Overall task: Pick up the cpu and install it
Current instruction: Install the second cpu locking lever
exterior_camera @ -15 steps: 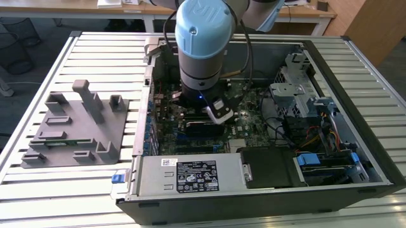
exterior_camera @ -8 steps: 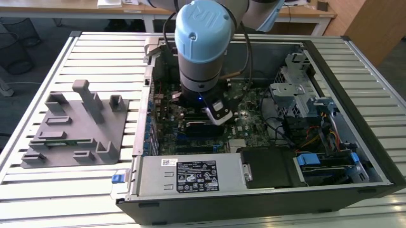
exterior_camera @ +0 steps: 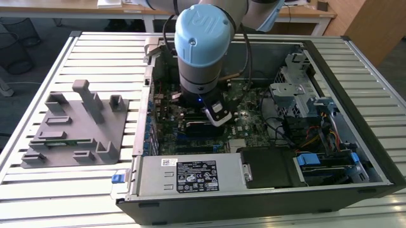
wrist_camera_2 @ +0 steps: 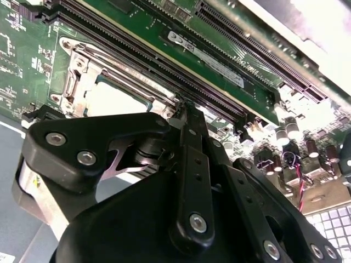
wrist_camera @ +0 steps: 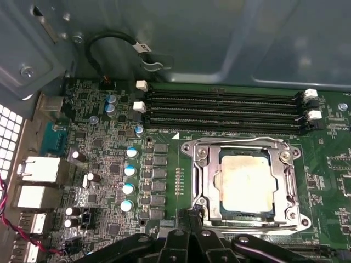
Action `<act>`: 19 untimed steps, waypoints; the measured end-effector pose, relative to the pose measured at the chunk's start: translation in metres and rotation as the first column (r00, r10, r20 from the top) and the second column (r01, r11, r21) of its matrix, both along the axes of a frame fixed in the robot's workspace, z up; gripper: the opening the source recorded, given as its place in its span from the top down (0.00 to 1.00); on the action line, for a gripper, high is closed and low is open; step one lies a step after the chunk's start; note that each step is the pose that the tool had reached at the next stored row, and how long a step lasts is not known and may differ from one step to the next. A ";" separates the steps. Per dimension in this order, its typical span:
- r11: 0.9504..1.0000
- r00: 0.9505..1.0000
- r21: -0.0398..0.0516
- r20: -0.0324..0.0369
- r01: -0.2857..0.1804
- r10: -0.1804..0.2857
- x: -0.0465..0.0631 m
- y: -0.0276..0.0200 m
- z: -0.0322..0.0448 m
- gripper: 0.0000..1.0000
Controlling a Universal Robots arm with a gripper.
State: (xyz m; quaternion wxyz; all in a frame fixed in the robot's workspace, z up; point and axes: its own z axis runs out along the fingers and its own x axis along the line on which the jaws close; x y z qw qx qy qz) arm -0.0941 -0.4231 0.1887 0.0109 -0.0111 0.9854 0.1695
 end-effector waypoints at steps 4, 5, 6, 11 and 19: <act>1.000 1.000 0.009 0.000 0.000 0.000 -0.002 0.0000 -0.0005 0.89; 1.000 1.000 0.009 0.000 0.000 0.000 -0.002 0.0001 -0.0005 0.89; 1.000 1.000 0.009 0.000 0.000 0.000 -0.002 0.0001 -0.0006 0.89; 1.000 1.000 0.009 0.000 0.000 0.000 -0.003 0.0003 -0.0006 0.89; 1.000 1.000 0.009 0.000 0.000 0.000 -0.003 0.0010 -0.0018 0.89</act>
